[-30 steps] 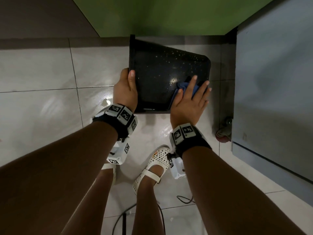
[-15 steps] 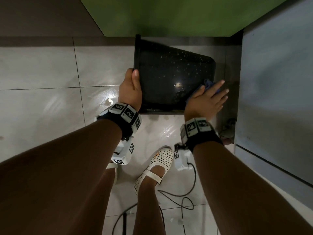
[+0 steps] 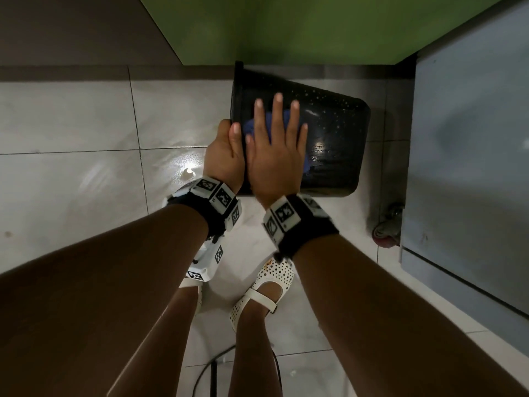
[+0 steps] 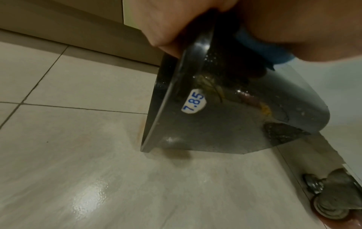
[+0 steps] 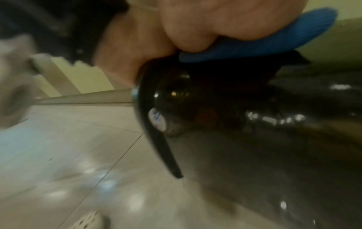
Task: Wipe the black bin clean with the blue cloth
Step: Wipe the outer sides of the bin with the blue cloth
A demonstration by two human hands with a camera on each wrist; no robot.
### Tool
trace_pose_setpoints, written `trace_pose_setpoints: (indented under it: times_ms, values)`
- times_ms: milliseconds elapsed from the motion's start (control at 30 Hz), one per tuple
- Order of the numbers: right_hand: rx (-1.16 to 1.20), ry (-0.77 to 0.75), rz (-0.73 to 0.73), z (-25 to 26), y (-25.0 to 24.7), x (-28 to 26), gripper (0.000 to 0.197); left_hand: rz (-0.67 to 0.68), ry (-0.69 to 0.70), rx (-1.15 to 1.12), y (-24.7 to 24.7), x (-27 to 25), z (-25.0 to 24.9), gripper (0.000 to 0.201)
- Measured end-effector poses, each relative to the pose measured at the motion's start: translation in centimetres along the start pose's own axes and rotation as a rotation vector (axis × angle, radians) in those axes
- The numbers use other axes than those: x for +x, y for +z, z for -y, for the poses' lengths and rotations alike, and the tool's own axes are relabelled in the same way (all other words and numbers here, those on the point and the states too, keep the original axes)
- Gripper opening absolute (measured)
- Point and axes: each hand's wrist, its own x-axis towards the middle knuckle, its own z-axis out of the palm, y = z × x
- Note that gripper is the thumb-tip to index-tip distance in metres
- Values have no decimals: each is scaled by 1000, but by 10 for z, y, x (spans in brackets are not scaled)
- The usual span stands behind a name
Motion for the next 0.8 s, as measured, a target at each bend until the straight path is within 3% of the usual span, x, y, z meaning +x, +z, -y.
trace_pose_setpoints:
  times_ms: [133, 333, 533, 633, 700, 800]
  values:
    - [29, 70, 101, 1, -15, 49, 53, 15, -14, 58, 0, 3, -3, 35]
    - [48, 128, 15, 3, -21, 70, 52, 33, -70, 92, 1, 1, -4, 35]
    - [4, -163, -58, -14, -5, 23, 51, -1, -37, 91, 0, -4, -2, 50]
    - [-71, -290, 9, -41, -3, 14, 53, 8, -68, 97, -2, -5, -4, 41]
    - [-66, -231, 2, -55, -8, 18, 54, 23, -71, 107, -2, -3, -7, 37]
    - [-48, -26, 27, -74, -13, 24, 54, 43, -78, 129, -2, -1, -10, 37]
